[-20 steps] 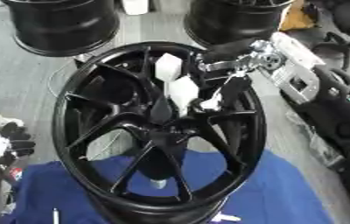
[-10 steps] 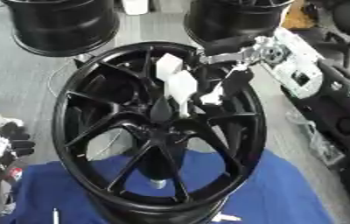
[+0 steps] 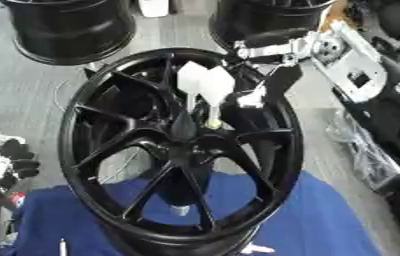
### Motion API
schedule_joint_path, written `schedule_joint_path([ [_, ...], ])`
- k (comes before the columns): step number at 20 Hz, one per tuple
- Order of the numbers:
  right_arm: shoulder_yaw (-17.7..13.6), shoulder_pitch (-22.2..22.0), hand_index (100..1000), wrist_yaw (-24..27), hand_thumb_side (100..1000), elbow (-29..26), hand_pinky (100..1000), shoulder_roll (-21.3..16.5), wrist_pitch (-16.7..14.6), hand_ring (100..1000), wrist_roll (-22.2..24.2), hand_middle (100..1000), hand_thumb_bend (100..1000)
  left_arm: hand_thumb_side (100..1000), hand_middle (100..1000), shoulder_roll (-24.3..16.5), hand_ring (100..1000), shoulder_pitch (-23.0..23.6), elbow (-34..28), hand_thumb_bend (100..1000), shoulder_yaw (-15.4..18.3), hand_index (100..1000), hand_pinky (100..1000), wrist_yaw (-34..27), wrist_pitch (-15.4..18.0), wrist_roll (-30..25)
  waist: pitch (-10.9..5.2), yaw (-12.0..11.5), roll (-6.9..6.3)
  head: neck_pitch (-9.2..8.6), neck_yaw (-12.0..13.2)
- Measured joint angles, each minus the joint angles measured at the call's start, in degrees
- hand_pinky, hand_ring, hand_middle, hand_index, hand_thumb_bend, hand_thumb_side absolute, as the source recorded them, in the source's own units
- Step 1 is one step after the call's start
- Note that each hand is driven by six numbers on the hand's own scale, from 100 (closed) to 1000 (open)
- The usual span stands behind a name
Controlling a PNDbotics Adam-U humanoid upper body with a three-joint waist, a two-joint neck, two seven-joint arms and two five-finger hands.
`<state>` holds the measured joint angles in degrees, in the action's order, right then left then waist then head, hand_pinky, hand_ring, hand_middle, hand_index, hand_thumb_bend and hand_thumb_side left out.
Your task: Pull the pin out of the wheel hub.
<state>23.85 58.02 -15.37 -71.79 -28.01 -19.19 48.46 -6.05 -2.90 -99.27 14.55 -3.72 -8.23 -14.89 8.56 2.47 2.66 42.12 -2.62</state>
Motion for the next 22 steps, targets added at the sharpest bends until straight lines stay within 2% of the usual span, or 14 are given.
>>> schedule_joint_path([
  [2, -1.44, 0.01, 471, 2.39, 394, -0.82, 677, -1.72, 0.4, 526, 0.4, 350, 100, 607, 590, 0.0, 625, 0.0, 0.0, 487, 0.09, 695, 694, 0.0, -0.01, 0.01, -0.01, 0.18, 0.06, 0.0, 0.0],
  [6, -6.12, -0.34, 459, 6.61, 265, -2.25, 671, -6.22, 1.46, 508, -0.6, 337, 100, 607, 590, -0.01, 625, 0.0, 0.0, 486, 0.13, 695, 694, 0.01, -0.03, 0.04, -0.04, 0.53, 0.18, 0.0, 0.07],
  [8, -9.59, -1.92, 452, 7.78, 206, -2.53, 665, -9.06, 2.37, 496, -2.81, 329, 100, 607, 590, -0.01, 625, 0.0, 0.0, 486, 0.14, 695, 694, 0.02, -0.07, 0.11, -0.08, 0.76, 0.15, 0.0, 0.18],
  [11, -16.55, -6.5, 439, 7.89, 140, -2.37, 656, -13.12, 4.07, 482, -8.68, 318, 100, 607, 590, -0.02, 625, 0.01, 0.0, 486, 0.28, 695, 694, 0.02, -0.02, 0.25, -0.15, 1.05, 0.02, 0.0, 0.44],
  [14, -25.5, -13.81, 436, 6.68, 176, 0.15, 644, -16.66, 6.3, 472, -17.2, 316, 100, 606, 590, -0.02, 625, 0.01, 0.0, 485, 0.55, 695, 694, 0.02, 0.02, 0.5, -0.18, 1.09, -0.17, -0.01, 0.73],
  [18, -36.55, -23.71, 458, 4.73, 295, 7.25, 636, -18.79, 9.6, 471, -29.28, 339, 100, 606, 590, -0.02, 625, 0.02, 0.0, 486, 0.91, 694, 693, 0.02, 0.09, 0.88, -0.18, 1.29, -0.42, -0.02, 1.09],
  [19, -38.53, -25.77, 496, 4.03, 314, 9.75, 640, -18.88, 10.56, 479, -32.11, 376, 100, 606, 590, -0.02, 625, 0.02, 0.0, 487, 0.91, 694, 693, 0.02, 0.08, 0.93, -0.18, 1.46, -0.42, -0.02, 1.11],
  [22, -41.56, -30.33, 735, 1.21, 449, 19.58, 670, -19.15, 14.53, 541, -41.01, 597, 100, 606, 590, -0.02, 625, 0.03, 0.0, 486, 0.92, 694, 693, 0.02, 0.01, 1.02, -0.21, 1.59, -0.39, -0.02, 1.13],
])
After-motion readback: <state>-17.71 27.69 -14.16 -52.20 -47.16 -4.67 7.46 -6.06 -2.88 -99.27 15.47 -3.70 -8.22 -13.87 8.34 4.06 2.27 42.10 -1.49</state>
